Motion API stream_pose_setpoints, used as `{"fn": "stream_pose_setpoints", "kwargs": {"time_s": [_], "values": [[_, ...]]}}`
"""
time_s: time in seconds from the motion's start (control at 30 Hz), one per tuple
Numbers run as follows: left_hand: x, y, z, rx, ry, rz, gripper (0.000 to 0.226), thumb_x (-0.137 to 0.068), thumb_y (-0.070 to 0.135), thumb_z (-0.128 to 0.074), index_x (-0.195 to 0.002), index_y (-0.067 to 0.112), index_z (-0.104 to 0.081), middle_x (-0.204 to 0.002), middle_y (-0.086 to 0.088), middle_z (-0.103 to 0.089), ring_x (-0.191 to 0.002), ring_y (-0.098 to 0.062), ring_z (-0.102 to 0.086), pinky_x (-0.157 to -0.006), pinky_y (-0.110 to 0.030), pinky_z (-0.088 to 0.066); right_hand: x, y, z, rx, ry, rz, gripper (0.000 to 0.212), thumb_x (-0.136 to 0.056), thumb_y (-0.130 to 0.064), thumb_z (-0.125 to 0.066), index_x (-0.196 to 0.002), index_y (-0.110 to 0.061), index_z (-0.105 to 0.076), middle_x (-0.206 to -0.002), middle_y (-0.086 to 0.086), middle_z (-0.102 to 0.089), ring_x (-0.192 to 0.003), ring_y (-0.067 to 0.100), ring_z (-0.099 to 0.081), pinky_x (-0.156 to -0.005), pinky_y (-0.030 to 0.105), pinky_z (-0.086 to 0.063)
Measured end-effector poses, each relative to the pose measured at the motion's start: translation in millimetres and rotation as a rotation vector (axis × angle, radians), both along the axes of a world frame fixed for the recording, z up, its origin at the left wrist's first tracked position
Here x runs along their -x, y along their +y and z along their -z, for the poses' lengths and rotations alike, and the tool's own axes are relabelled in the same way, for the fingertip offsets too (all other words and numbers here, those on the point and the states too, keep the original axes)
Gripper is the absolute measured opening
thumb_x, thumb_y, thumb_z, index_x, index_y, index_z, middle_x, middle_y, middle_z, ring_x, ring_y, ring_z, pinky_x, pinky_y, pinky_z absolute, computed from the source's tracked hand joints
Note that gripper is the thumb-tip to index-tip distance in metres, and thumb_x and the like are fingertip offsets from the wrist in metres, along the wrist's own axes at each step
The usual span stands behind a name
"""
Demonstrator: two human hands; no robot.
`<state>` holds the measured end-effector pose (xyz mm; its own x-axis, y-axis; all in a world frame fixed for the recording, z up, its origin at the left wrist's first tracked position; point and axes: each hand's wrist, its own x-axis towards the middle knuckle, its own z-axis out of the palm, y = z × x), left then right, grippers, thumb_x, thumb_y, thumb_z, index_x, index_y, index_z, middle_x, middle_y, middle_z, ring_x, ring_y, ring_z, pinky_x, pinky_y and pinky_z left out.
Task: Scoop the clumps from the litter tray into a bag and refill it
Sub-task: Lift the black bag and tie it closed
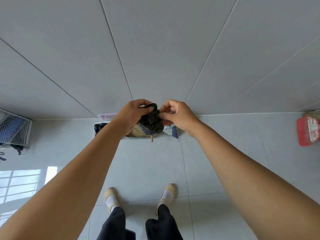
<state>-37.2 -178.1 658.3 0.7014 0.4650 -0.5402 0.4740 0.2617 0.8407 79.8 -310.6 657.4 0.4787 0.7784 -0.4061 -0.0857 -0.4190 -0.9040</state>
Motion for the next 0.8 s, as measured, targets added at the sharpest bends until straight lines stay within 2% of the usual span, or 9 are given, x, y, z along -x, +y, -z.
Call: {"fn": "stream_pose_setpoints", "kwargs": {"time_s": [0.1,0.2,0.3,0.37,0.43,0.53,0.63,0.73,0.8], "values": [[0,-33,-22,0.063,-0.030,0.000,0.009,-0.094,0.009,-0.056,-0.099,0.009,-0.063,-0.088,-0.006,-0.064,-0.083,-0.018,-0.060,-0.079,-0.029,-0.049,1,-31,-21,0.004,0.049,0.010,0.012,-0.087,-0.001,-0.069,-0.090,-0.007,-0.060,-0.083,0.010,-0.063,-0.061,0.009,-0.064,-0.063,0.021,-0.058],[-4,-60,-35,0.088,-0.040,0.001,0.009,-0.095,0.009,-0.054,-0.095,0.011,-0.063,-0.087,-0.005,-0.063,-0.082,-0.016,-0.059,-0.076,-0.027,-0.049,-1,-54,-29,0.023,0.063,0.053,0.011,-0.088,-0.002,-0.068,-0.094,-0.006,-0.061,-0.087,0.011,-0.063,-0.068,0.015,-0.064,-0.069,0.026,-0.058],[-9,-79,-43,0.109,-0.057,-0.003,0.012,-0.094,0.007,-0.054,-0.095,0.012,-0.065,-0.091,-0.006,-0.065,-0.085,-0.017,-0.061,-0.081,-0.029,-0.050,-3,-76,-36,0.025,0.091,0.124,0.011,-0.088,-0.002,-0.068,-0.091,-0.009,-0.060,-0.086,0.012,-0.064,-0.072,0.019,-0.065,-0.074,0.031,-0.059],[-16,-88,-46,0.125,-0.060,0.007,0.014,-0.094,0.005,-0.054,-0.097,0.012,-0.066,-0.095,-0.007,-0.066,-0.089,-0.018,-0.062,-0.088,-0.032,-0.050,-6,-89,-41,0.017,0.102,0.191,0.011,-0.087,-0.001,-0.068,-0.094,-0.007,-0.061,-0.086,0.012,-0.064,-0.071,0.018,-0.065,-0.068,0.026,-0.059],[-25,-96,-49,0.140,-0.068,0.023,0.016,-0.094,0.004,-0.054,-0.100,0.011,-0.066,-0.094,-0.005,-0.068,-0.086,-0.014,-0.064,-0.084,-0.028,-0.052,-9,-101,-47,0.009,0.070,0.261,0.011,-0.086,-0.002,-0.070,-0.090,-0.008,-0.061,-0.082,0.007,-0.063,-0.065,0.014,-0.063,-0.063,0.022,-0.058],[-44,-106,-56,0.164,-0.082,0.073,0.018,-0.093,0.002,-0.054,-0.107,0.006,-0.065,-0.093,-0.006,-0.069,-0.076,-0.007,-0.068,-0.067,-0.018,-0.054,-16,-118,-54,0.026,-0.047,0.375,0.018,-0.083,-0.006,-0.075,-0.077,-0.016,-0.061,-0.075,0.000,-0.062,-0.067,0.015,-0.060,-0.066,0.029,-0.057],[-65,-114,-62,0.128,-0.080,0.156,0.017,-0.091,0.004,-0.058,-0.104,0.009,-0.067,-0.095,-0.007,-0.070,-0.081,-0.011,-0.069,-0.070,-0.019,-0.054,-23,-133,-59,0.059,-0.218,0.466,0.019,-0.079,-0.013,-0.078,-0.073,-0.024,-0.065,-0.069,-0.012,-0.063,-0.064,0.007,-0.055,-0.063,0.019,-0.046],[-84,-126,-64,0.109,-0.072,0.185,0.017,-0.090,0.004,-0.060,-0.104,0.009,-0.068,-0.096,-0.008,-0.071,-0.083,-0.014,-0.068,-0.074,-0.021,-0.054,-28,-149,-63,0.051,-0.235,0.543,0.007,-0.080,-0.013,-0.076,-0.079,-0.018,-0.072,-0.064,-0.012,-0.063,-0.058,0.006,-0.056,-0.059,0.016,-0.044],[-97,-137,-66,0.116,-0.062,0.202,0.017,-0.090,0.004,-0.060,-0.104,0.009,-0.069,-0.093,-0.007,-0.070,-0.075,-0.010,-0.069,-0.068,-0.019,-0.056,-33,-162,-68,0.020,-0.167,0.616,0.002,-0.084,-0.011,-0.072,-0.086,-0.010,-0.073,-0.068,-0.002,-0.068,-0.060,0.011,-0.063,-0.060,0.019,-0.050]]}}
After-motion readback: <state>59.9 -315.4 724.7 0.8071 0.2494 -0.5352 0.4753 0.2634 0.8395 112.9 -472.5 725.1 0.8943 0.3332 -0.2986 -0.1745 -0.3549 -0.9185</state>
